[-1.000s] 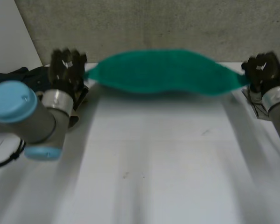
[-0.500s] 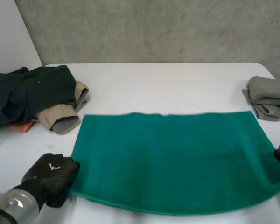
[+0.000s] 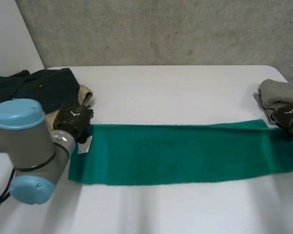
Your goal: Fold the laundry.
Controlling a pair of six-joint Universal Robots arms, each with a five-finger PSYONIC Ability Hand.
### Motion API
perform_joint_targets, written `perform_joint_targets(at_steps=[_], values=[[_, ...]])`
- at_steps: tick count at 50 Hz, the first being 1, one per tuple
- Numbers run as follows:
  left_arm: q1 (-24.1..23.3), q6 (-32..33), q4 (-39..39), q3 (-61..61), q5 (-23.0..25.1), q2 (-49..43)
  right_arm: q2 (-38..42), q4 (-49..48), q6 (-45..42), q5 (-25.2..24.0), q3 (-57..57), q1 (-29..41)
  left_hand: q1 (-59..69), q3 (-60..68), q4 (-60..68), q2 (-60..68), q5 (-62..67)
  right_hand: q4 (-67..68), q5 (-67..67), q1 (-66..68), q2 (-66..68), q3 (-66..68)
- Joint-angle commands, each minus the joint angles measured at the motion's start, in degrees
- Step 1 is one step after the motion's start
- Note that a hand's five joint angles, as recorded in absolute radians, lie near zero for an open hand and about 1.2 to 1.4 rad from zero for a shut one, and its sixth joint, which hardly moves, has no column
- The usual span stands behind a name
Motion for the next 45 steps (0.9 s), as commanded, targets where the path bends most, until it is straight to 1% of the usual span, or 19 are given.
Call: perform_joint_targets(at_steps=[1, 2, 3, 4, 5, 6, 8, 11, 16, 20, 24, 25, 29, 34, 39, 40, 42, 43, 45], values=[[-3.1, -0.3, 0.6, 6.6, -3.9, -6.3, 4.6, -4.8, 0.4, 0.5, -5.0, 2.2, 13.2, 11.4, 11.1, 11.2, 14.0, 11.2, 13.7, 14.4, 12.0, 11.4], [-3.3, -0.4, 0.6, 7.0, -3.9, -6.6, 5.0, -5.3, 1.3, 0.9, -5.5, 2.9, 13.2, 11.4, 11.1, 11.2, 14.0, 11.2, 13.7, 14.4, 12.0, 11.4], [-3.4, -0.5, 0.6, 7.5, -3.9, -6.7, 5.0, -5.4, 1.8, 1.2, -5.7, 3.1, 11.1, 9.3, 9.0, 9.1, 11.8, -0.9, 1.6, 2.3, -0.1, -0.7], [-3.9, -0.6, 0.6, 8.0, -3.8, -6.8, 5.0, -5.3, 2.2, 1.7, -5.7, 3.4, -22.9, -24.7, -25.0, -24.9, -22.2, -13.8, -11.3, -10.7, -13.1, -13.7], [-4.2, -0.6, 0.6, 8.2, -4.0, -6.8, 4.8, -5.3, 2.7, 2.1, -5.7, 3.6, -39.9, -41.7, -42.0, -41.9, -39.2, -24.8, -22.3, -21.6, -24.0, -24.6], [-4.7, -0.6, 0.5, 8.3, -4.1, -6.7, 4.3, -5.2, 4.0, 3.3, -5.5, 3.7, -53.5, -55.3, -55.7, -55.6, -52.8, -42.1, -39.5, -38.9, -41.3, -41.9], [-6.0, -0.8, 0.2, 8.2, -4.1, -6.3, 3.5, -5.0, 5.4, 4.4, -4.8, 3.8, -56.8, -58.6, -58.9, -58.8, -56.0, -53.5, -50.9, -50.3, -52.7, -53.3], [-6.9, -0.9, 0.2, 7.7, -4.0, -5.0, 0.7, -4.3, 7.7, 4.9, -2.6, 3.5, -56.8, -58.6, -58.9, -58.8, -56.0, -56.7, -54.2, -53.5, -55.9, -56.5], [-6.8, -1.9, 0.0, 4.6, -3.8, 1.2, -4.2, -2.6, 8.6, 2.3, 2.9, 3.2, -56.5, -58.3, -58.7, -58.6, -55.8, -55.5, -53.0, -52.4, -54.7, -55.4], [-6.8, -2.0, 0.0, 1.3, -3.6, 3.7, -8.9, -2.2, 8.1, -2.3, 7.9, 2.3, -56.4, -58.2, -58.5, -58.4, -55.6, -52.5, -50.0, -49.4, -51.7, -52.4], [-6.6, -2.1, 0.5, -3.1, -3.5, 6.8, -13.4, -2.2, 7.0, -7.9, 13.1, -2.5, -56.2, -58.0, -58.3, -58.2, -55.5, -46.0, -43.4, -42.8, -45.2, -45.8], [-6.6, -2.1, 0.6, -3.9, -3.5, 7.2, -14.1, -2.2, 6.0, -10.3, 15.0, -4.8, -56.2, -58.0, -58.3, -58.2, -55.5, -42.8, -40.2, -39.6, -42.0, -42.6], [-6.7, -2.1, 0.9, -6.6, -3.5, 8.0, -14.4, -2.3, 3.7, -14.2, 18.2, -8.8, -56.2, -58.0, -58.3, -58.2, -55.5, -41.9, -39.4, -38.7, -41.1, -41.7], [-6.6, -2.3, 0.9, -7.9, -3.4, 8.2, -13.2, -3.2, 1.2, -15.4, 19.5, -11.5, -56.2, -58.0, -58.3, -58.2, -55.5, -41.7, -39.2, -38.6, -40.9, -41.6], [-6.6, -2.4, 1.0, -8.0, -3.5, 8.2, -8.5, -5.3, -2.3, -15.5, 19.4, -13.1, -56.2, -58.0, -58.3, -58.2, -55.5, -40.4, -37.9, -37.2, -39.6, -40.2], [-6.6, -2.4, 1.1, -8.0, -3.5, 8.2, -7.3, -6.4, -3.2, -15.5, 19.2, -13.5, -56.0, -57.8, -58.2, -58.1, -55.3, -34.6, -32.0, -31.4, -33.8, -34.4], [-6.8, -2.4, 1.4, -8.0, -3.5, 8.2, -6.2, -7.4, -3.7, -15.5, 18.8, -13.8, -55.7, -57.5, -57.8, -57.7, -55.0, -12.1, -9.6, -8.9, -11.3, -11.9], [-6.8, -2.4, 1.4, -8.0, -3.5, 8.2, -5.8, -8.0, -3.8, -15.3, 18.4, -14.0, -55.7, -57.5, -57.8, -57.7, -55.0, 8.0, 10.6, 11.2, 8.8, 8.2], [-6.9, -2.4, 1.4, -8.1, -3.5, 8.3, -5.0, -8.9, -4.2, -14.1, 17.8, -14.5, -55.7, -57.5, -57.8, -57.7, -55.0, 11.2, 13.7, 14.3, 12.0, 11.4]])
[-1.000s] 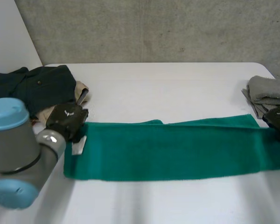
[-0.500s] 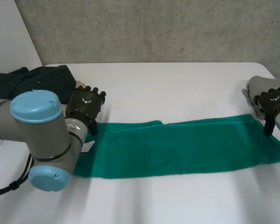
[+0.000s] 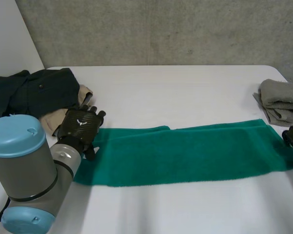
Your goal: Fold the laundry.
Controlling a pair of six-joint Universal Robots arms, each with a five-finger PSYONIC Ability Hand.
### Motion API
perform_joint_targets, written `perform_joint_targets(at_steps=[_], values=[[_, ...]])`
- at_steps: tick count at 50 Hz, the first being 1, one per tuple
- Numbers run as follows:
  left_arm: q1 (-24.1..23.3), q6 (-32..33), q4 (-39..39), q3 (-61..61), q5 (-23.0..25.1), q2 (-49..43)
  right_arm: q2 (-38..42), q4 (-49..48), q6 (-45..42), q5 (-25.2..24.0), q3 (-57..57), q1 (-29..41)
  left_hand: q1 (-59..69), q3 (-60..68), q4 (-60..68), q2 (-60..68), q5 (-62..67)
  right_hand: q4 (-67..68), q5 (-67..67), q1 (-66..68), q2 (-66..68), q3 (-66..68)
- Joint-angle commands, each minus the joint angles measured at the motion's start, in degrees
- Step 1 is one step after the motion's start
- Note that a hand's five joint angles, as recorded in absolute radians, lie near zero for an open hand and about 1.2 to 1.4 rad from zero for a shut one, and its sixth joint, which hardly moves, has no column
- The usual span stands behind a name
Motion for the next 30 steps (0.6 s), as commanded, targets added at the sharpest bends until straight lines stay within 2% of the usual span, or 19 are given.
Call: perform_joint_targets(at_steps=[1, 5, 8, 11, 14, 23, 24, 30], values=[[-0.3, 0.0, 0.3, 0.0, -0.1, 0.3, 4.3, -3.6, -2.2, 2.4, -2.1, -1.4, 0.4, -0.9, -0.4, -0.6, -1.7, 39.5, 39.3, 38.5, 38.7, 39.4], [-0.2, 0.0, 0.3, -0.3, -0.1, 1.5, 3.7, -3.9, -3.5, 10.1, -3.7, -4.5, 0.4, -0.9, -0.4, -0.6, -1.7, 39.5, 39.3, 38.5, 38.7, 39.4], [0.0, 0.0, 0.2, -1.1, -0.1, 2.7, 2.5, -3.2, -4.1, 13.1, -4.6, -7.1, 0.6, -0.7, -0.2, -0.5, -1.5, 39.5, 39.3, 38.5, 38.7, 39.4], [0.3, 0.0, 0.1, -1.9, 0.0, 4.6, -1.1, -3.1, -6.9, 13.9, -4.8, -8.0, 0.6, -0.7, -0.2, -0.5, -1.5, 39.5, 39.3, 38.5, 38.7, 39.4], [0.4, 0.0, 0.2, -2.5, 0.0, 5.4, -5.7, -3.3, -7.9, 13.5, -4.3, -4.7, 0.6, -0.7, -0.2, -0.5, -1.5, 39.5, 39.3, 38.5, 38.7, 39.4], [0.2, -0.5, 0.1, -3.3, -0.3, 7.6, -11.0, -6.6, 0.4, 12.3, -3.8, 21.6, 0.6, -0.7, -0.2, -0.5, -1.5, 39.5, 39.3, 38.5, 38.7, 39.4], [0.2, -0.7, 0.1, -3.3, -0.4, 7.9, -11.0, -8.4, 0.8, 11.7, -3.6, 27.2, 0.6, -0.7, -0.2, -0.5, -1.5, 39.5, 39.3, 38.5, 38.7, 39.4], [0.0, -2.7, -0.2, -3.4, -0.4, 9.2, -7.4, -16.5, 0.2, 6.8, -1.7, 46.4, 0.6, -0.7, -0.2, -0.5, -1.5, 39.5, 39.3, 38.5, 38.7, 39.4]])
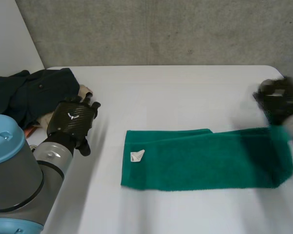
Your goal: Fold the laundry.
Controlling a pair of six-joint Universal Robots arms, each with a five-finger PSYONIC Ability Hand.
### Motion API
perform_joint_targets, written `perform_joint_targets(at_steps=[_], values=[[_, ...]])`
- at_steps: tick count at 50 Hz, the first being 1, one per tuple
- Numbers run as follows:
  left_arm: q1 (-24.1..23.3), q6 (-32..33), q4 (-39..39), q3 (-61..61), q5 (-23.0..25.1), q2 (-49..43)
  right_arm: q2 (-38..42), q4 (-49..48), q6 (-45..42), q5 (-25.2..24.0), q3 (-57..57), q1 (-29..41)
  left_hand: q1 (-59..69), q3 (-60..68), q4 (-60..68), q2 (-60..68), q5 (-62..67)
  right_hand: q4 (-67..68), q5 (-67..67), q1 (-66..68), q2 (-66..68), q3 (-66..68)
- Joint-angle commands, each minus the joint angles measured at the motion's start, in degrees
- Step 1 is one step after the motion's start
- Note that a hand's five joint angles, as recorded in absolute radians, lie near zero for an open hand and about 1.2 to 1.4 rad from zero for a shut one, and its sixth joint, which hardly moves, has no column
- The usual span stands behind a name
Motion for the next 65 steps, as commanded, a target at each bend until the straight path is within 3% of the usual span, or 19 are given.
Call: perform_joint_targets(at_steps=[1, 3, 9, 12, 13, 16, 21, 27, 33, 40, 43, 45, 46, 52, 57, 65], values=[[-0.2, -2.2, -0.3, -0.2, 0.0, 1.5, 4.3, -9.7, 0.6, -5.6, 1.9, 24.9, 0.6, -0.7, -0.2, -0.5, -1.5, 11.2, 13.5, 16.4, 12.3, 11.5], [-0.2, -2.3, -0.3, -0.2, 0.0, 1.6, 7.9, -12.8, 0.0, -6.9, 2.1, 30.6, 0.6, -0.7, -0.2, -0.5, -1.5, 11.2, 13.5, 16.4, 12.3, 11.5], [-0.3, -2.4, 0.1, 0.0, 0.1, 1.2, 14.6, -14.2, -0.3, -7.4, 1.9, 36.4, 0.6, -0.7, -0.2, -0.5, -1.5, 11.2, 13.5, 16.4, 12.3, 11.5], [-0.5, -2.5, 0.1, 0.5, 0.1, 0.7, 15.6, -13.1, -0.6, -6.6, 2.1, 36.4, 0.6, -0.7, -0.2, -0.5, -1.5, -26.8, -24.5, -21.6, -25.7, -26.5], [-0.6, -2.6, 0.2, 0.6, 0.1, 0.6, 15.5, -12.4, 0.1, -6.5, 2.3, 36.1, 0.6, -0.7, -0.2, -0.5, -1.5, -49.7, -47.4, -44.5, -48.6, -49.4], [-1.4, -2.6, 0.5, 1.3, 0.2, -0.2, 14.2, -12.0, 2.3, -6.7, 3.7, 35.3, 0.6, -0.7, -0.2, -0.5, -1.5, -58.8, -56.5, -53.6, -57.7, -58.5], [-5.1, -2.6, 0.8, 4.8, 0.2, -2.0, 1.5, -9.9, 14.3, -6.3, 6.9, 25.1, 0.6, -0.7, -0.2, -0.5, -1.5, -58.8, -56.5, -53.6, -57.7, -58.5], [-9.9, -2.5, 1.1, 9.9, 0.2, -6.4, -2.4, -0.1, 28.1, -6.6, 8.9, 15.8, 0.7, -0.6, -0.1, -0.3, -1.4, -58.8, -56.5, -53.6, -57.7, -58.5], [-16.5, -2.3, 0.9, 15.6, -0.3, -15.0, -3.4, 4.5, 24.2, -6.5, 14.0, 8.6, 0.9, -0.4, 0.1, -0.1, -1.2, -58.8, -56.5, -53.6, -57.7, -58.5], [-17.8, -2.3, 0.4, 16.8, -0.6, -18.1, -0.5, 4.8, 15.4, -4.5, 16.9, 2.8, 0.9, -0.4, 0.1, -0.1, -1.2, -40.6, -38.3, -35.4, -39.5, -40.3], [-17.7, -2.4, 0.3, 16.3, -0.6, -17.5, 2.6, 5.0, 13.2, -2.8, 16.5, 2.6, 0.9, -0.4, 0.1, -0.1, -1.2, -22.1, -19.8, -16.9, -21.0, -21.8], [-17.5, -2.4, 0.1, 15.7, -0.7, -16.9, 3.4, 5.0, 11.8, -1.1, 15.9, 2.6, 0.9, -0.4, 0.1, -0.1, -1.2, -2.6, -0.3, 2.6, -1.6, -2.3], [-17.4, -2.4, 0.1, 15.4, -0.7, -16.1, 3.4, 4.7, 10.7, 0.6, 15.1, 2.9, 1.1, -0.2, 0.3, 0.0, -1.0, 11.1, 13.4, 16.3, 12.2, 11.4], [-13.6, -2.5, 0.2, 10.6, -0.6, -8.8, 1.5, 1.7, 9.0, 6.1, 10.0, 5.5, 1.1, -0.2, 0.3, 0.0, -1.0, 11.2, 13.5, 16.4, 12.3, 11.5], [-10.2, -2.5, 0.3, 6.2, -0.6, -2.3, 0.7, 0.8, 9.3, 7.3, 2.1, 21.2, 1.1, -0.2, 0.3, 0.0, -1.0, 11.2, 13.5, 16.4, 12.3, 11.5], [-4.3, -2.6, 0.3, 0.2, -0.3, 2.6, 12.9, 0.1, 7.5, 6.1, -6.8, 40.7, 0.9, -0.4, 0.1, -0.1, -1.2, 11.2, 13.5, 16.4, 12.3, 11.5]])
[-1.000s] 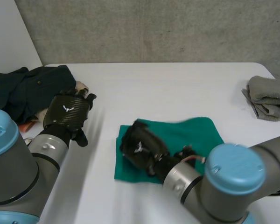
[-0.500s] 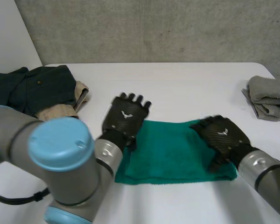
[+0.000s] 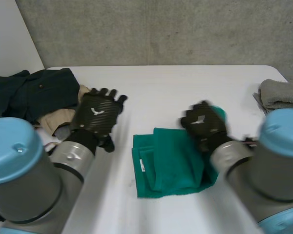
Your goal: Fold the laundry.
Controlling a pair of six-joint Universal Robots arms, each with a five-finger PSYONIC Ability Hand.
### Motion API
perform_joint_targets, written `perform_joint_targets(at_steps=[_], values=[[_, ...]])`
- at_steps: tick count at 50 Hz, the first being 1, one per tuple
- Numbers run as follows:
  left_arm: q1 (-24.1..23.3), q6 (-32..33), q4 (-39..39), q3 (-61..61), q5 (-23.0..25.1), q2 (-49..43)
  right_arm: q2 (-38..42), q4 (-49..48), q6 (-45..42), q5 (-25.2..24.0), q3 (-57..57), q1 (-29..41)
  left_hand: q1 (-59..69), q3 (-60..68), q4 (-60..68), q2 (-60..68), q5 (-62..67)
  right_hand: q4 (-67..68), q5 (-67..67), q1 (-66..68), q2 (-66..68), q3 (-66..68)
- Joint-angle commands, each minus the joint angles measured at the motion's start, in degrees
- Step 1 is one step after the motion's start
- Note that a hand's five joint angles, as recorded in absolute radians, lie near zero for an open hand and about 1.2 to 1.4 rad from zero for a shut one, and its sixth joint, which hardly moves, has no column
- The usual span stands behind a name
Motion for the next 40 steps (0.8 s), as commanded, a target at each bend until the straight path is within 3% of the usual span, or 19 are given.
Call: perform_joint_targets(at_steps=[1, 4, 5, 8, 9, 16, 23, 27, 32, 35, 40], values=[[3.8, -0.1, 0.0, -4.3, 0.2, 3.0, 10.2, 0.1, -0.7, -1.0, -6.4, 15.7, 0.9, -0.4, 0.1, -0.1, -1.2, 11.2, 12.9, 18.6, 13.0, 11.6], [3.8, -0.1, 0.0, -4.8, 0.3, 3.0, 11.1, 0.3, -0.2, -0.7, -6.7, 16.7, 0.7, -0.6, -0.1, -0.3, -1.4, 11.2, 12.9, 18.6, 13.0, 11.6], [3.8, -0.1, 0.0, -4.8, 0.3, 3.0, 10.7, 0.3, 0.7, -0.9, -6.2, 16.7, 0.7, -0.6, -0.1, -0.3, -1.4, -20.3, -18.7, -12.9, -18.5, -20.0], [3.4, -0.1, 0.4, -4.0, 0.5, 2.6, 10.4, -0.2, 3.6, -1.4, -5.7, 16.4, 0.6, -0.7, -0.2, -0.5, -1.5, -53.5, -51.8, -46.1, -51.7, -53.2], [3.3, -0.2, 0.5, -3.8, 0.5, 2.5, 8.9, -0.1, 6.8, -1.8, -5.0, 15.0, 0.6, -0.7, -0.2, -0.5, -1.5, -58.8, -57.1, -51.4, -57.0, -58.4], [-0.1, -3.3, 1.0, 3.4, 0.7, -0.3, -7.0, 0.6, 25.8, -5.7, 0.0, 0.1, 0.4, -0.9, -0.4, -0.6, -1.7, -58.8, -57.1, -51.4, -57.0, -58.4], [-6.5, -9.3, 0.3, 12.5, 0.5, -9.2, -7.8, 9.1, 33.4, -9.2, 0.1, -8.7, 0.4, -0.9, -0.4, -0.6, -1.7, -58.8, -57.1, -51.4, -57.0, -58.4], [-8.2, -11.3, -1.6, 14.7, 0.1, -13.3, -6.7, 15.4, 34.5, -12.7, -1.5, -11.1, 0.9, -0.4, 0.1, -0.1, -1.2, -58.8, -57.1, -51.4, -57.0, -58.4], [-9.6, -14.1, -6.7, 15.2, -3.4, -16.5, 2.1, 20.1, 35.2, -17.4, -7.6, -10.4, 1.2, -0.1, 0.4, 0.2, -0.9, -58.8, -57.1, -51.4, -57.0, -58.4], [-10.5, -16.1, -9.5, 15.3, -6.4, -17.5, 5.3, 22.3, 35.9, -17.4, -10.8, -10.4, 1.2, -0.1, 0.4, 0.2, -0.9, -58.3, -56.7, -51.0, -56.6, -58.0], [-11.1, -17.0, -11.8, 15.1, -6.9, -18.7, 11.5, 26.9, 36.4, -17.4, -16.8, -10.4, 1.6, 0.3, 0.8, 0.5, -0.5, -54.1, -52.5, -46.7, -52.3, -53.8]])
